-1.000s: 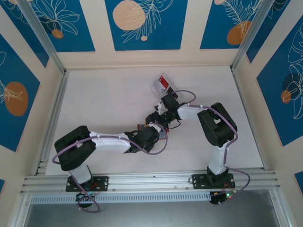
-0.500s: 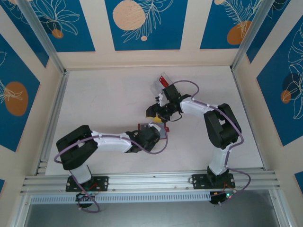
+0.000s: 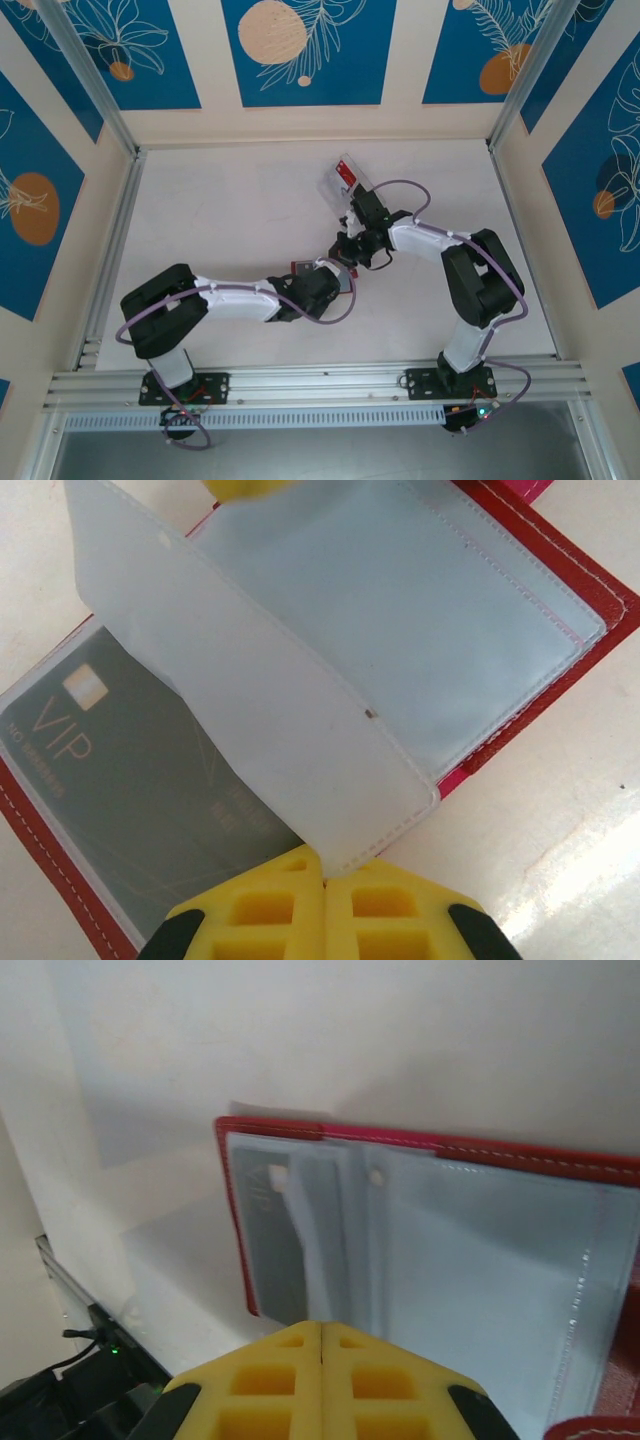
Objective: Put the credit cards into the card holder
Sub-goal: Insert the credit card into the card slot, then flip over the card slot in the card holder.
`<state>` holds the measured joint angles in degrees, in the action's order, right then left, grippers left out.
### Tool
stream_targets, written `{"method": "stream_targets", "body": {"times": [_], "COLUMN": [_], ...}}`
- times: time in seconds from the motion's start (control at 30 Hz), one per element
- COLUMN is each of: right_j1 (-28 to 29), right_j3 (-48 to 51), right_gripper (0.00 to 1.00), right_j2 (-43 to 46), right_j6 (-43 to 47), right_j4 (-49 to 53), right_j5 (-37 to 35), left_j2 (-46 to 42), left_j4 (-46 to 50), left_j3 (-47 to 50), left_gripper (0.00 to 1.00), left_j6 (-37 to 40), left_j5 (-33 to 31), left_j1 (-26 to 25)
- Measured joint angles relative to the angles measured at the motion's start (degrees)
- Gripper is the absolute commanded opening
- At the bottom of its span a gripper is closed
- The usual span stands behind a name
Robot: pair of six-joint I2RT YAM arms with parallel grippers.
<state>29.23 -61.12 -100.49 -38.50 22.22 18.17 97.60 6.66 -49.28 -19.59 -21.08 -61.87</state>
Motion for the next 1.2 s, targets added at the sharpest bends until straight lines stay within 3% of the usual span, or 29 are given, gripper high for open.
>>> {"method": "stream_targets", "body": {"times": [0.6,0.8,1.0,1.2], "right_j1": [0.81,0.81,0.81,0.81], "right_j3": [2.8,2.8,2.82,2.82], "right_gripper": [0.0,0.0,0.0,0.0], "right_j2": [-4.48,-4.74,-4.81,-4.92], "right_j6": [-1.6,-1.57,-1.53,-1.51], "right_j4": [-2.32,-3.04,-3.37,-3.54], "right_j5": [-3.37,-2.99,-2.91,-2.73], "left_j2": [0.02,-0.04,-0.94,-2.71], "left_j4": [1.09,1.38,2.1,3.41], "left_j3": [-0.28,-0.28,-0.28,-0.28], "left_gripper": [0.0,0.2,0.28,0.3], "left_j6": [-0.98,-3.41,-6.03,-8.68], "left_j5": [-0.07,-2.05,-4.74,-6.01], "left_j1": [-0.04,-0.04,-0.09,1.38]}}
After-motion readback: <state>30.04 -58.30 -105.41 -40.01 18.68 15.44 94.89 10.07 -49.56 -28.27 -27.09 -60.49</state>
